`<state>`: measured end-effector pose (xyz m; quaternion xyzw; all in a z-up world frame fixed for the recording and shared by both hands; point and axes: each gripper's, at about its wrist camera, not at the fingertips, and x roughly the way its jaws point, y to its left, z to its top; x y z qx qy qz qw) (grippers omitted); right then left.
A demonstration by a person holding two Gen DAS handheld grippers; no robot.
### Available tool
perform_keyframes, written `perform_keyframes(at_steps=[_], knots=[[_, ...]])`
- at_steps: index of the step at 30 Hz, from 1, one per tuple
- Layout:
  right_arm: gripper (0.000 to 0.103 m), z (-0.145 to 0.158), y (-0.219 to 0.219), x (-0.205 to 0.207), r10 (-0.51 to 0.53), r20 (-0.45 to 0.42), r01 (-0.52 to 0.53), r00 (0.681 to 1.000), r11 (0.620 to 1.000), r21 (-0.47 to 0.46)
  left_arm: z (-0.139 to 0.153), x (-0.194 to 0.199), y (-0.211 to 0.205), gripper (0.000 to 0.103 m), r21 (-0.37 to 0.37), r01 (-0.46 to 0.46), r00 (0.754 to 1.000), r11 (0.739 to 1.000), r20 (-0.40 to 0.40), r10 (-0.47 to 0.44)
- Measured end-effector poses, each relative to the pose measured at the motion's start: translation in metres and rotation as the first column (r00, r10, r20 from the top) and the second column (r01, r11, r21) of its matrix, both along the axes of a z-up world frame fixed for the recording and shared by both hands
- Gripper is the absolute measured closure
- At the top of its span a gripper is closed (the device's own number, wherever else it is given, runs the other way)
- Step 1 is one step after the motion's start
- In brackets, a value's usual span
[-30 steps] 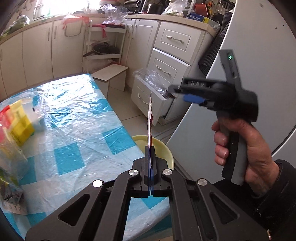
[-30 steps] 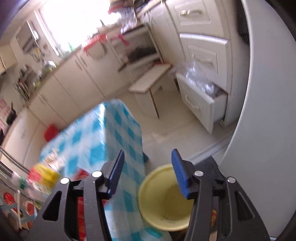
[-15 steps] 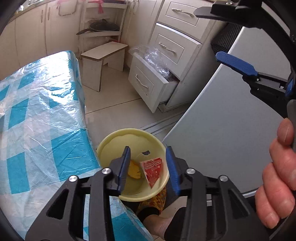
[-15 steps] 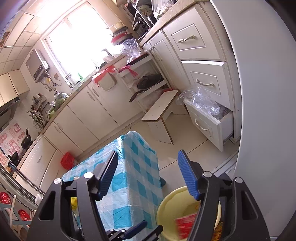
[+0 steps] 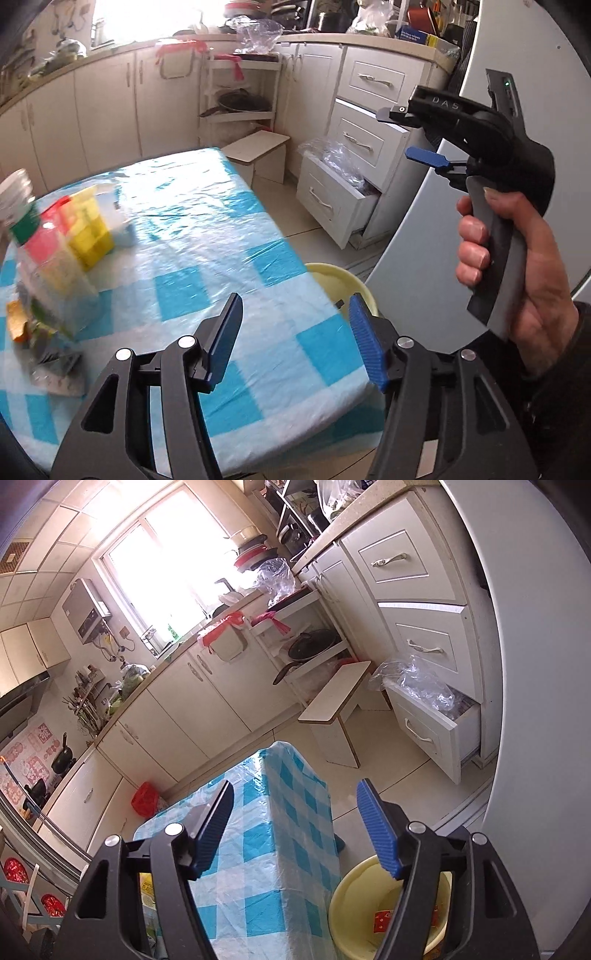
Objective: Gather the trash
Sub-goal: 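Grasp the silver blister pack on the table with the left tool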
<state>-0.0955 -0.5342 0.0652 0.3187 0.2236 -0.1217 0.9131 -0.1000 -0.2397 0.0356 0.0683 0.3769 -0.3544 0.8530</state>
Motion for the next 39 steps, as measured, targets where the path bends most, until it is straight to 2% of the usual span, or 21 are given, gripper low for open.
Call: perform_keyframes(at_steps=[3, 6, 11, 13, 15, 17, 22, 24, 26, 27, 29, 31, 32, 35, 39], knots=[[0.036, 0.001, 0.011, 0.003, 0.024, -0.006, -0.024, 1.000, 1.000, -0.018, 0.001, -0.011, 0.054, 0.046, 0.013, -0.096, 0.995, 0.995, 0.035, 0.096], [0.036, 0.002, 0.026, 0.006, 0.057, -0.016, -0.058, 0.998, 0.997, -0.044, 0.002, -0.011, 0.111, 0.046, 0.022, -0.231, 0.972, 0.973, 0.042, 0.229], [0.036, 0.004, 0.064, 0.017, 0.163, -0.052, -0.168, 0.985, 0.980, -0.105, 0.004, 0.011, 0.192, 0.046, 0.000, -0.437, 0.899, 0.899, -0.001, 0.437], [0.036, 0.002, 0.087, 0.022, 0.226, -0.068, -0.233, 0.972, 0.965, -0.117, 0.007, 0.020, 0.216, 0.046, -0.004, -0.498, 0.867, 0.867, -0.010, 0.498], [0.036, -0.004, 0.112, 0.026, 0.297, -0.086, -0.306, 0.951, 0.945, -0.116, 0.006, 0.026, 0.229, 0.046, -0.004, -0.524, 0.851, 0.851, -0.018, 0.524], [0.036, -0.013, 0.146, 0.032, 0.387, -0.122, -0.401, 0.914, 0.909, -0.118, 0.000, 0.032, 0.239, 0.046, 0.010, -0.538, 0.842, 0.843, -0.036, 0.538], [0.036, -0.031, 0.215, 0.045, 0.554, -0.198, -0.584, 0.809, 0.795, -0.162, -0.032, 0.064, 0.233, 0.046, 0.079, -0.533, 0.832, 0.842, -0.129, 0.539], [0.036, -0.036, 0.231, 0.048, 0.582, -0.216, -0.617, 0.784, 0.767, -0.174, -0.043, 0.077, 0.228, 0.046, 0.082, -0.517, 0.836, 0.852, -0.169, 0.523], [0.036, -0.040, 0.239, 0.052, 0.596, -0.222, -0.631, 0.772, 0.759, -0.157, -0.051, 0.086, 0.220, 0.046, 0.085, -0.500, 0.842, 0.862, -0.183, 0.507], [0.036, -0.043, 0.241, 0.054, 0.601, -0.224, -0.636, 0.767, 0.758, -0.144, -0.054, 0.090, 0.216, 0.049, 0.083, -0.488, 0.849, 0.869, -0.187, 0.495], [0.036, -0.046, 0.253, 0.060, 0.611, -0.227, -0.644, 0.758, 0.756, -0.119, -0.060, 0.097, 0.209, 0.061, 0.085, -0.471, 0.855, 0.878, -0.199, 0.478], [0.036, -0.049, 0.258, 0.065, 0.620, -0.227, -0.652, 0.751, 0.752, -0.100, -0.067, 0.104, 0.205, 0.088, 0.077, -0.454, 0.857, 0.888, -0.232, 0.459], [0.036, -0.049, 0.263, 0.066, 0.624, -0.225, -0.655, 0.748, 0.750, -0.097, -0.070, 0.106, 0.203, 0.094, 0.079, -0.446, 0.859, 0.891, -0.243, 0.451], [0.036, -0.048, 0.276, 0.070, 0.642, -0.225, -0.672, 0.733, 0.734, -0.095, -0.068, 0.103, 0.203, 0.097, 0.068, -0.431, 0.864, 0.900, -0.255, 0.434], [0.036, -0.050, 0.299, 0.077, 0.669, -0.245, -0.706, 0.702, 0.700, -0.109, -0.056, 0.093, 0.217, 0.100, 0.094, -0.424, 0.869, 0.901, -0.239, 0.434]])
